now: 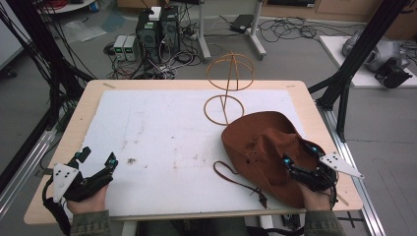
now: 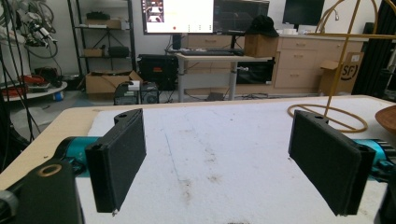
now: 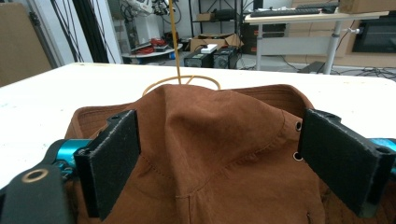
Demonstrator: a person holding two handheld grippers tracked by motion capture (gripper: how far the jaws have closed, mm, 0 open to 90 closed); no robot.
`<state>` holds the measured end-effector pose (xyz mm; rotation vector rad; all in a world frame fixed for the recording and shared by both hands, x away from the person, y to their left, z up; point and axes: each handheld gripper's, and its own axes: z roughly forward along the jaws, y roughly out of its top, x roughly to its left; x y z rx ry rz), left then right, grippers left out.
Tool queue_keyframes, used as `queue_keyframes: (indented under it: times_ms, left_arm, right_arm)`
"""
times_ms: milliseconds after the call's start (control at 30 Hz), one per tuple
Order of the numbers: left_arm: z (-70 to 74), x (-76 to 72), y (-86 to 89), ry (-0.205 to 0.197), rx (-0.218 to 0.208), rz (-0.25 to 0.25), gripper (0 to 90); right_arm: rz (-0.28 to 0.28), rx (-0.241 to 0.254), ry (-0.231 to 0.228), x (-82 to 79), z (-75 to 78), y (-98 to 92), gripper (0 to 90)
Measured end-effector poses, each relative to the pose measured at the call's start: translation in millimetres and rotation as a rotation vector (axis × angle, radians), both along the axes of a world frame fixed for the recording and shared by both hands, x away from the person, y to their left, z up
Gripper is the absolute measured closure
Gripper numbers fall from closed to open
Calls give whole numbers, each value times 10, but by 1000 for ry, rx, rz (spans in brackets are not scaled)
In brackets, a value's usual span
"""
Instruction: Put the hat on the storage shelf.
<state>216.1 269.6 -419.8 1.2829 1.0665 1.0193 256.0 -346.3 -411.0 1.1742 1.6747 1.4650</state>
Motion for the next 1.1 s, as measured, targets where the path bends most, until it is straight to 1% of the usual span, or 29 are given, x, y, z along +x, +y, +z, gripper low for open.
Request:
queue_keyframes:
  times_ms: [167,367,433,467,700,800,900,1100]
  left_arm:
    - [-3,3,-5,-1,-2,1,193]
    - [-9,3,9,6,-4,1,193]
    - [-9,4,7,3,-8,2,193]
    - [-8,2,8,2,-8,3,193]
    - [-16,3,6,4,-5,3,193]
    - [-21,5,5,5,-5,3,193]
    - [-26,7,10,11,-4,2,194]
    - [-36,10,16,14,-8,3,193]
  right_arm:
    - [-1,-1,0,-1,-1,-2,124]
    - [1,1,1,-1,0,-3,124]
    - [1,11,7,-3,1,-2,124]
    - [1,13,2,0,1,-4,124]
    - [0,17,1,0,6,-19,124]
    - [-2,9,-9,-7,20,-26,124]
    - [0,8,-7,-8,23,-26,124]
    - [22,-2,-9,3,25,-18,124]
